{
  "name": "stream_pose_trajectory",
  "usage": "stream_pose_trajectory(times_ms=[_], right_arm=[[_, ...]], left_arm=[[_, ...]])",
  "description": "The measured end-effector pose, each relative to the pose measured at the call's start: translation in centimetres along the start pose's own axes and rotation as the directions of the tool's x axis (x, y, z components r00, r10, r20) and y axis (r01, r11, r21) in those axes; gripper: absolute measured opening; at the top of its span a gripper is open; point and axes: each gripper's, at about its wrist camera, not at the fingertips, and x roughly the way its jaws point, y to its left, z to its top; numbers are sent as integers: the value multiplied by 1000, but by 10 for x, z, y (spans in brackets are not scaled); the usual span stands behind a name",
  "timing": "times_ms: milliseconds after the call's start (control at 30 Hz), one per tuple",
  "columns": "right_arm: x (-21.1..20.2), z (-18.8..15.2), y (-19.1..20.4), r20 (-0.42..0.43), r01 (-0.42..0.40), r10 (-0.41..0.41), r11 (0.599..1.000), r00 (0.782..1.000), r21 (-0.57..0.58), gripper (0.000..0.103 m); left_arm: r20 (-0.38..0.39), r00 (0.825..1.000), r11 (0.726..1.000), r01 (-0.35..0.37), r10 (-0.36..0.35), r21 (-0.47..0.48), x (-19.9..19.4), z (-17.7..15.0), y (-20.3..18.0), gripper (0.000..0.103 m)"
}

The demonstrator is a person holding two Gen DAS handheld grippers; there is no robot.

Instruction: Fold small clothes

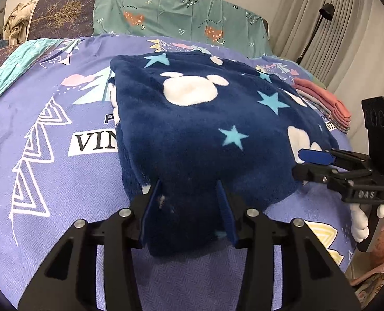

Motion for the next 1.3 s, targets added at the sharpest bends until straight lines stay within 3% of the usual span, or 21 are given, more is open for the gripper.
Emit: stream_pose_trajectory(times_ms=[67,133,167,200,233,267,300,433,567,667,733,833,900,967,1000,1033,1100,1233,1300], right_arm=[[5,0,8,-7,0,0,999,1000,-39,78],[7,-2,15,-13,21,-22,997,1000,-76,79],[4,-4,15,-8,25,-26,997,1000,-75,74],[-1,-2,13,5,31,-31,998,1000,-54,65],[-8,0,7,20,42,-41,999,999,-14,36],[-13,3,0,31,46,-47,999,998,25,14],[-22,8,-10,60,51,-56,995,997,81,10],[-42,14,-28,142,110,-128,986,982,127,11],[-8,3,-37,24,114,-119,981,993,160,14],[0,-3,-41,41,105,-115,976,993,192,15],[-3,-2,-47,29,63,-73,967,997,245,18],[-4,6,-42,4,75,-77,975,997,209,22],[-14,19,-32,10,112,-116,976,993,186,23],[-28,31,-24,84,104,-119,981,989,166,23],[-32,34,-21,112,110,-128,982,986,151,23],[-28,35,-21,109,124,-140,982,984,141,23],[7,27,-36,-22,124,-122,977,992,171,23],[-3,37,-34,-23,131,-129,977,991,168,22],[-17,59,-31,37,95,-103,980,994,173,22]], left_arm=[[-1,1000,1000,-4,4,-4,1,1,-2,48],[-1,1000,1000,-11,11,4,1,-1,-3,51],[-1,1000,1000,-15,15,10,1,-1,-4,52],[-1,1000,1000,-16,16,15,1,-1,-5,54],[-1,1000,1000,-15,15,18,1,-1,-5,56],[-1,1000,1000,-17,17,20,1,-1,-6,56],[-1,1000,1000,-20,20,24,1,-1,-7,57],[-2,1000,999,-21,21,35,2,-1,-9,59],[2,1000,999,-18,18,36,1,-2,-10,60],[12,1000,1000,-7,7,14,-5,-1,-7,60],[64,998,998,25,-21,-54,-17,6,2,60],[124,992,996,24,-12,-89,-27,21,14,60],[78,997,998,-19,24,-66,-13,25,18,60],[-21,999,995,-32,30,-92,14,17,28,66],[-24,1000,991,-11,8,-130,18,14,32,73],[-14,1000,986,14,-17,-163,19,11,37,73],[0,999,982,42,-42,-182,16,11,41,73],[-3,999,983,50,-51,-176,15,12,40,73],[-9,998,982,60,-63,-177,17,15,41,73]])
